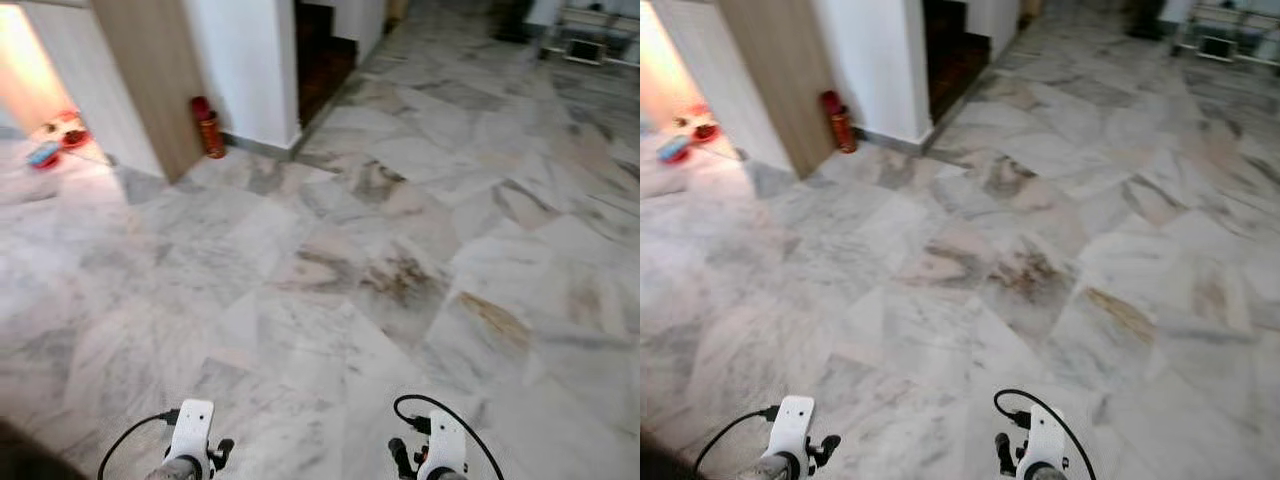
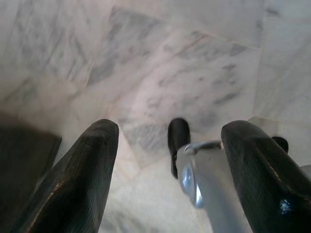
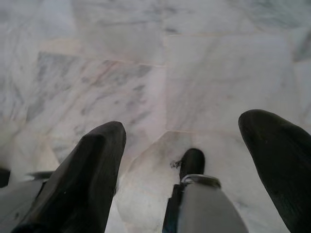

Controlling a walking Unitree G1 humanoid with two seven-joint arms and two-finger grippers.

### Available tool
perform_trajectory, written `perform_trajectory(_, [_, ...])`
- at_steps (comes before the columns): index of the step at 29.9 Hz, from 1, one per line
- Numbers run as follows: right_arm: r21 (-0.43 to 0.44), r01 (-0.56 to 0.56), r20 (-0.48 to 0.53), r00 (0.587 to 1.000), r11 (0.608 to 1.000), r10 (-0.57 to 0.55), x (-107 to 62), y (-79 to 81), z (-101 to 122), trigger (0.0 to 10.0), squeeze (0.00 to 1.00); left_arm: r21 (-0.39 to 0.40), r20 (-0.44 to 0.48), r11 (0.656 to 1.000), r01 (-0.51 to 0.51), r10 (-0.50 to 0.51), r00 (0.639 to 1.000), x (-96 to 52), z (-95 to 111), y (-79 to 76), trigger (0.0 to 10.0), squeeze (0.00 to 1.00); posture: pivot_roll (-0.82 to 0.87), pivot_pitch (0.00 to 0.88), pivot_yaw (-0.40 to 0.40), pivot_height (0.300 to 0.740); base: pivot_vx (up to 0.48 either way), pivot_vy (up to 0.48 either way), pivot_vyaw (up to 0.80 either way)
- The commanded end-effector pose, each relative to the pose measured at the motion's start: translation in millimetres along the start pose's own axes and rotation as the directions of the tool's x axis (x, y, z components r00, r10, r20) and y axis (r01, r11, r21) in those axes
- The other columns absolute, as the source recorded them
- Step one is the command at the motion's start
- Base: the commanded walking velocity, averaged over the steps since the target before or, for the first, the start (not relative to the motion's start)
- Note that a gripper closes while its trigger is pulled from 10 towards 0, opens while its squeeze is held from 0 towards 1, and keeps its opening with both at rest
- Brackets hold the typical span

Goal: Move the pillow to the sofa from floor

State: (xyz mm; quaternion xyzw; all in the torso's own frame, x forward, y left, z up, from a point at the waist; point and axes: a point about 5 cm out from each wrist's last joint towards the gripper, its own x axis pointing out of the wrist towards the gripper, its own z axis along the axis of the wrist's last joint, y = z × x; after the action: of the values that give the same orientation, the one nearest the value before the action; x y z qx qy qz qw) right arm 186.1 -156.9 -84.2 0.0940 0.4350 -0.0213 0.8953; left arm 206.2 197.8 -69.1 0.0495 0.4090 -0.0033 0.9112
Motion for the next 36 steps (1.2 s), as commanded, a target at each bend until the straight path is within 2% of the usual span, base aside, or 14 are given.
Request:
perform_trajectory(1, [-0.009, 0.0, -0.024, 1.0, 1.0, 0.0, -1.2, -0.3, -6, 10.0, 0.0, -0.007, -0.043, 1.0, -0.003, 0.003, 0.999, -2.4, -12, -0.5, 10.0, 0.0, 0.02, 0.061, -0.005, 0.74, 0.0, 0.0, 0.8])
perform_trajectory(14, [-0.015, -0.01, -0.026, 1.0, 1.0, 0.009, -1.1, 1.9, -7, 10.0, 0.0, -0.026, -0.067, 0.999, -0.04, 0.038, 0.997, -4.5, -19, 4.8, 10.0, 0.0, 0.03, 0.102, 0.005, 0.74, 0.0, 0.0, 0.8])
perform_trajectory(20, [-0.013, -0.014, -0.03, 0.999, 1.0, 0.014, -1.2, 3.0, -8, 10.0, 0.0, -0.098, -0.045, 0.993, -0.06, 0.056, 0.997, -3.6, -14, 6.7, 10.0, 0.0, 0.03, 0.117, 0.006, 0.74, 0.0, 0.0, 0.8])
perform_trajectory(24, [-0.012, -0.018, -0.032, 0.999, 1.0, 0.017, -1.4, 2.7, -9, 10.0, 0.0, -0.073, -0.025, 0.997, -0.031, 0.03, 0.999, -1.7, -8, 0.8, 10.0, 0.0, 0.03, 0.123, 0.005, 0.74, 0.0, 0.0, 0.66])
perform_trajectory(32, [-0.01, -0.004, -0.04, 0.999, 1.0, 0.003, -7.2, -15.8, -19, 10.0, 0.0, -0.056, -0.048, 0.998, -0.025, 0.022, 0.999, -2.3, -11, 2.8, 10.0, 0.0, 0.03, 0.127, 0.005, 0.74, 0.0, 0.0, 0.6])
perform_trajectory(36, [-0.009, -0.002, -0.042, 0.999, 1.0, 0.002, -8.4, -18.2, -22, 10.0, 0.0, -0.047, -0.013, 0.999, -0.01, 0.009, 1.0, 0.1, -2, -3.3, 10.0, 0.0, 0.03, 0.129, 0.005, 0.74, 0.0, 0.0, 0.6])
